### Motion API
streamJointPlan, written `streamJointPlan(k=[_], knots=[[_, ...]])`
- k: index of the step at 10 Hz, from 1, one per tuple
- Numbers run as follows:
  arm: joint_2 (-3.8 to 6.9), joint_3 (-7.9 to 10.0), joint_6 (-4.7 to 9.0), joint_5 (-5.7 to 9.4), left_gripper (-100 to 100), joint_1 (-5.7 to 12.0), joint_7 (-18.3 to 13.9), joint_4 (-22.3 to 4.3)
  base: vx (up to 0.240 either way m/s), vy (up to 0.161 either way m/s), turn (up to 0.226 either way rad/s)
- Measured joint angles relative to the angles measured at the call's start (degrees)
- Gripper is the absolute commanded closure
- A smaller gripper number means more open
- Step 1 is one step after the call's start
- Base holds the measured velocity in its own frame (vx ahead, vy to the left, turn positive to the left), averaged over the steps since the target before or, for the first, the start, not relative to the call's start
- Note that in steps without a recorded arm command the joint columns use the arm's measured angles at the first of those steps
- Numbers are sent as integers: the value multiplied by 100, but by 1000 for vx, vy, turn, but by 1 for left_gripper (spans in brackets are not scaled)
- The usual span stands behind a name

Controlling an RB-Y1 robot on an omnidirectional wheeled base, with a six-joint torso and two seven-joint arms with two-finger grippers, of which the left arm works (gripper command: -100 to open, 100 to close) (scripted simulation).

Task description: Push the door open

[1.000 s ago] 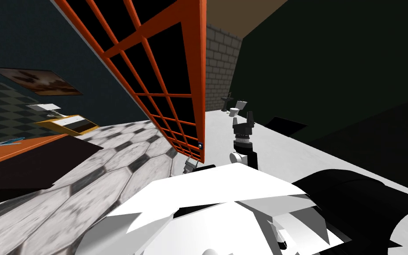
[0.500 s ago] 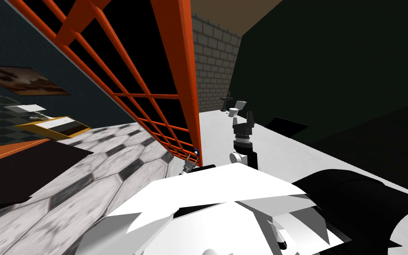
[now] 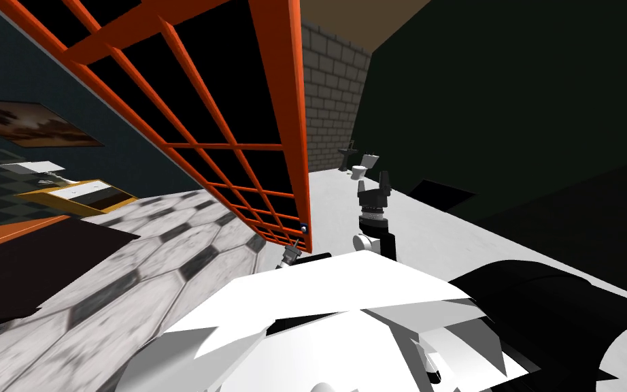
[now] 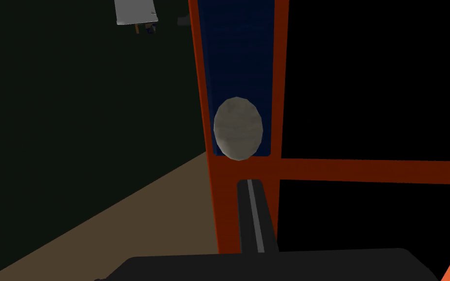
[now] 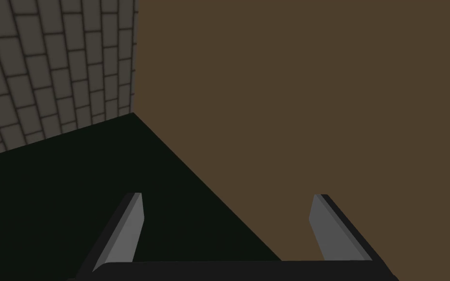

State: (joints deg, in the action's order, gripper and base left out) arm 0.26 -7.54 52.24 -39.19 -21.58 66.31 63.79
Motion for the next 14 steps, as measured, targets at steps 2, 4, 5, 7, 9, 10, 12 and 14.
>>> streamJointPlan(k=[2, 4, 5, 7, 9, 10, 12, 14], knots=[[1, 0, 0, 0, 100, -2, 0, 0, -5, 2, 0], [71, 55, 10, 50, -100, -59, 25, 31, -116, -81, 212], [83, 123, 26, 107, -100, -68, 58, 8, -157, -76, 148], [-38, 197, 60, 170, -100, -98, 102, -13, 4, -45, -5], [115, 196, -27, 169, -100, -51, 92, 14, 157, -99, -19], [150, 207, -50, 176, -100, -9, 94, -10, 211, -107, -19], [120, 215, -128, 181, -100, 70, 89, -15, 214, -89, -29], [-65, 256, -176, 206, -100, 221, 105, -131, 116, -63, -1]])
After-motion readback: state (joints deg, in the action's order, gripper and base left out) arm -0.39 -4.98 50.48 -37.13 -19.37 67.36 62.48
